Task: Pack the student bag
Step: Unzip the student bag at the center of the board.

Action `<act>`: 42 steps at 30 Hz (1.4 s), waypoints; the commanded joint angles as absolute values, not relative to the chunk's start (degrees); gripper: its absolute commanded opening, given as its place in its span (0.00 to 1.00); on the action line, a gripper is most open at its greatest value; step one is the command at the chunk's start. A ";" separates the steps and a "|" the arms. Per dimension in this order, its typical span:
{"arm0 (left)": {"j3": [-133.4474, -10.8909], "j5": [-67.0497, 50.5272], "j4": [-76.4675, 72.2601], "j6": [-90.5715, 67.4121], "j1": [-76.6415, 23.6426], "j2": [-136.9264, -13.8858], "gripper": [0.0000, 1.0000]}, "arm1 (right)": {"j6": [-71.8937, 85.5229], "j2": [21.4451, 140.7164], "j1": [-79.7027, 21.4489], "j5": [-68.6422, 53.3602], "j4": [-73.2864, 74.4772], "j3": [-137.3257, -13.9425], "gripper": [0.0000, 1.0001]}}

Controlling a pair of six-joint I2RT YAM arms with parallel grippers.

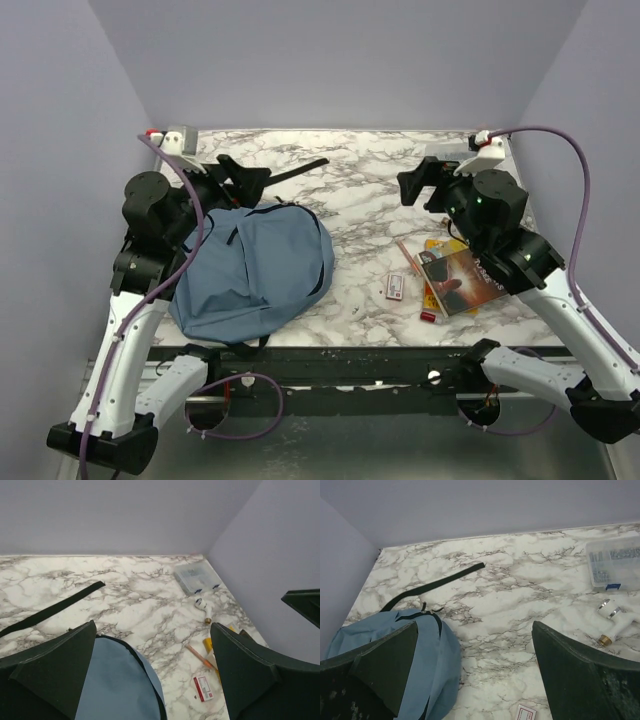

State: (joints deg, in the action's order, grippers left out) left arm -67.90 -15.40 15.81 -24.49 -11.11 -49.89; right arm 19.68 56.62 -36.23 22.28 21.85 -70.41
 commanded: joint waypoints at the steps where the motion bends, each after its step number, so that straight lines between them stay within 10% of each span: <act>1: -65.73 -13.45 15.79 -18.54 -14.90 -49.24 0.99 | 21.58 57.86 -36.46 24.03 19.19 -67.10 1.00; 12: -60.12 -11.21 15.02 -18.03 -17.14 -48.84 0.99 | 31.28 74.60 -36.39 17.27 19.35 -67.58 1.00; 23: -63.71 -3.43 22.22 -19.92 -17.05 -55.50 0.99 | 32.15 98.33 -36.54 -14.70 2.72 -71.74 1.00; 32: -63.81 -5.15 22.60 -21.59 -16.52 -57.47 0.99 | 23.05 110.91 -38.77 -8.27 4.86 -77.74 0.96; 42: -65.32 -14.24 23.67 -25.93 -16.44 -65.22 0.98 | 26.35 110.81 -40.45 -9.79 -0.94 -73.33 0.48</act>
